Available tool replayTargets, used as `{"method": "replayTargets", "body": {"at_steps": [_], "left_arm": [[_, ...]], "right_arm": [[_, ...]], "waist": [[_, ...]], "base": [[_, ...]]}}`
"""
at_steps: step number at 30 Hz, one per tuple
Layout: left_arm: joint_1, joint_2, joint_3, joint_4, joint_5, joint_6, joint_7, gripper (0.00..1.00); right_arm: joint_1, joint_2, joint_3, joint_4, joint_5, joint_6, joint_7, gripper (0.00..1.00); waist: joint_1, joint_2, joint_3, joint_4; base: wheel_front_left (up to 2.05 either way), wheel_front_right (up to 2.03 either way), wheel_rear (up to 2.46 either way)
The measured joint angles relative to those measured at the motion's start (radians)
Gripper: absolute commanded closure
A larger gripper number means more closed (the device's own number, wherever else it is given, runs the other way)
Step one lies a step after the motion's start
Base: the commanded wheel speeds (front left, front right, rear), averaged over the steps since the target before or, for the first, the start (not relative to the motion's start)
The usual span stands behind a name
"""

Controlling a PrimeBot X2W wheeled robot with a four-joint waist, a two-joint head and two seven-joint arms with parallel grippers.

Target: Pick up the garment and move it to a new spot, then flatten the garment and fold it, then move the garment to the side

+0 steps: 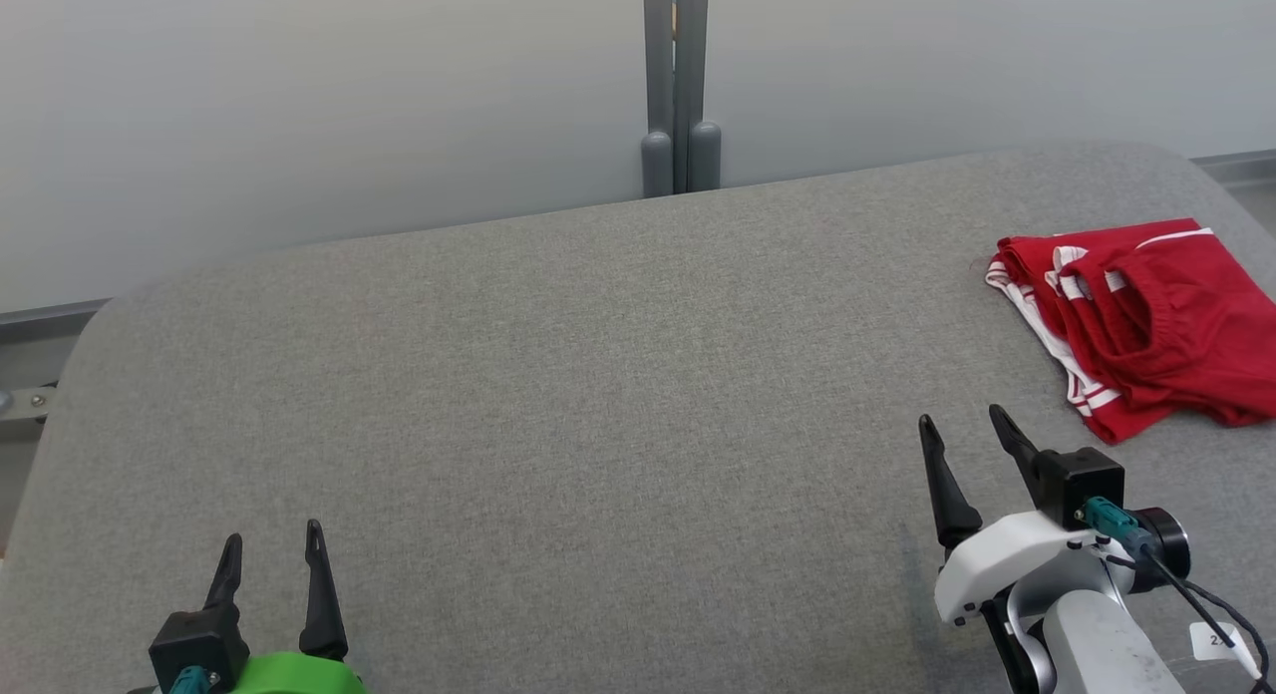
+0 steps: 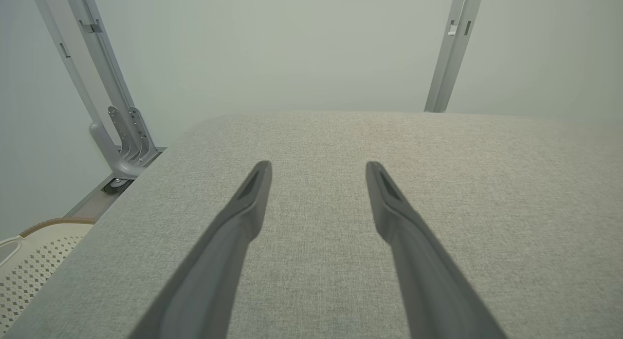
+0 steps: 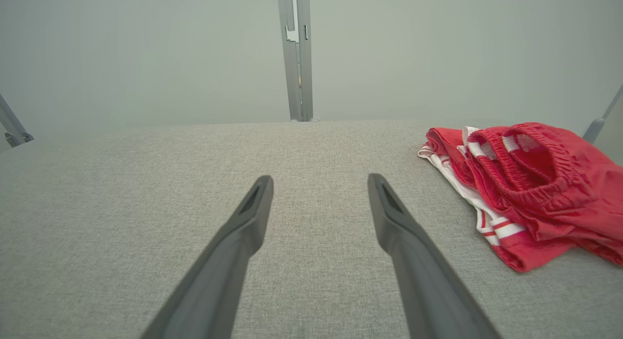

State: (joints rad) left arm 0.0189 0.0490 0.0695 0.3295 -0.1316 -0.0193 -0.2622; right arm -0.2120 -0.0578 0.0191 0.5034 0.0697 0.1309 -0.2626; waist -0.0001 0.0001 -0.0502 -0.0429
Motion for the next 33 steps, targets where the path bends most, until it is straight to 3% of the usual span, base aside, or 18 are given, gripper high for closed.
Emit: {"method": "replayTargets", "body": {"at_steps": [10,33], "left_arm": [[0.000,0.000,0.002,0.003,-0.003,-0.025,0.000,0.00],[0.008,-0.004,-0.001,0.016,-0.004,-0.026,0.002,0.00]], "right_arm": [[0.000,0.005,0.027,-0.017,0.004,0.000,0.000,0.00],[0.021,0.006,0.040,-0.012,0.000,0.000,0.001,0.00]], "waist": [[0.0000,-0.0001,0.006,-0.002],[0.0001,0.0000,0.016,0.004]], "base": [[0.00,0.00,0.00],[0.00,0.00,0.00]]}}
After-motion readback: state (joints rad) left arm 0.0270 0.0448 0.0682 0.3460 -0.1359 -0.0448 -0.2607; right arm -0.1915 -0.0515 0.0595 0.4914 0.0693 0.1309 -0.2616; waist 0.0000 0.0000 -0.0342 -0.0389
